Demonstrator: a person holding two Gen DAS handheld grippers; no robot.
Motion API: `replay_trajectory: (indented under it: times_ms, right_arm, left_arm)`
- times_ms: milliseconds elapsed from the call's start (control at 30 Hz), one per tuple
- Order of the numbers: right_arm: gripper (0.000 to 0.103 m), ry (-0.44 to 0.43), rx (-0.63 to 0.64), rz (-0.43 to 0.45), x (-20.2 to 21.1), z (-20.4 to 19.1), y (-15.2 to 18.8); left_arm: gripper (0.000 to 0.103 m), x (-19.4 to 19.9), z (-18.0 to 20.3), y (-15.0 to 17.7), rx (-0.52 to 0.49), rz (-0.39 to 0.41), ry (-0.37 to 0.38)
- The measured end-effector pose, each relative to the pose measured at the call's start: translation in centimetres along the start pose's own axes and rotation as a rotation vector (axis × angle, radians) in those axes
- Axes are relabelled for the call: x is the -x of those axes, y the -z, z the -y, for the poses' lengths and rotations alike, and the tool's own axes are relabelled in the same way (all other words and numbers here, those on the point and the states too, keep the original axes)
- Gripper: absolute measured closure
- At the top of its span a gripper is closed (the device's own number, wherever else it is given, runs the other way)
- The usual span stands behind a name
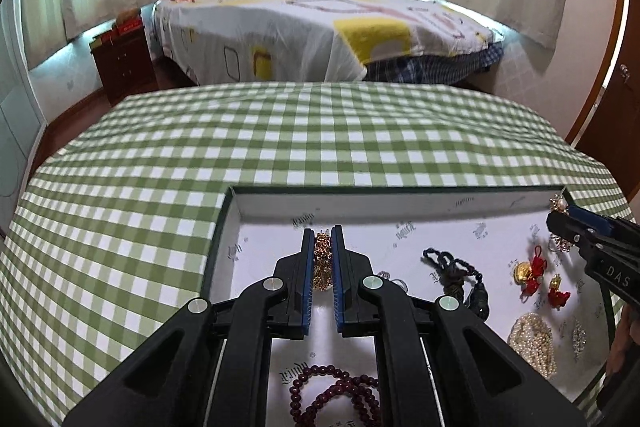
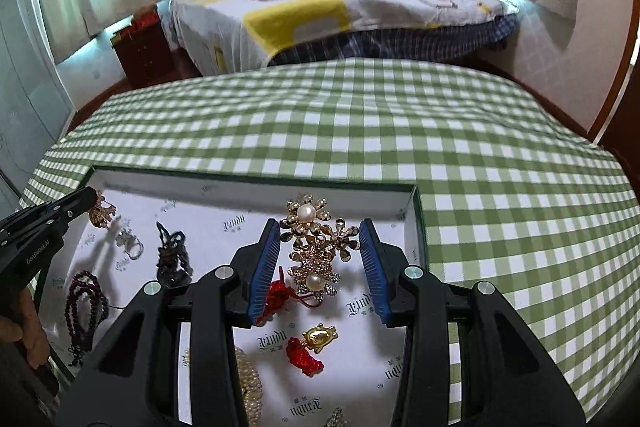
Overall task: Organize jewelry
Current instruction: 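Carry the gold chain with the left tool while the right tool carries the brooch into the tray, then open both tools inside the tray to release the chain and brooch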
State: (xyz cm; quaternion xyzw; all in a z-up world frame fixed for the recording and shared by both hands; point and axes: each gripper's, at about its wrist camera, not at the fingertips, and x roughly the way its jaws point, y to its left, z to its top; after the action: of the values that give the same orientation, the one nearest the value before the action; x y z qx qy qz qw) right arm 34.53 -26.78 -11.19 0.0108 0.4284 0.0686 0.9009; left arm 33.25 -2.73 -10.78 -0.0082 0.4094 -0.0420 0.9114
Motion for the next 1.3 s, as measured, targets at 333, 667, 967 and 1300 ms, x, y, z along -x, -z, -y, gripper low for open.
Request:
replay_trajectory:
  times_ms: [333, 667, 967, 1300]
  right_arm:
    - [0.063, -0.013, -0.032, -0.098, -2.0, 0.4, -0.2]
    - [0.058, -0.008, -0.021, -0.103, -2.1, 0.2, -0.4]
    - [0.04, -0.007, -0.019, -0.062, -1.2, -0.1, -0.1]
    - [0.015, 0.012, -0.022, 0.057, 1.5, -0.3, 0.5]
  left_arm:
    - [0.094, -1.1, 0.5, -0.1, -0.008, -0.069, 0.005]
    - [0.092, -1.9, 0.8, -0.2, -0.001, -0.106, 0.008]
    - [0.043, -1.3, 1.1, -0.4, -0.025, -0.074, -0.008]
    - [0.027, 0.1, 1.6, -0.4, -0.051, 0.006, -0.033]
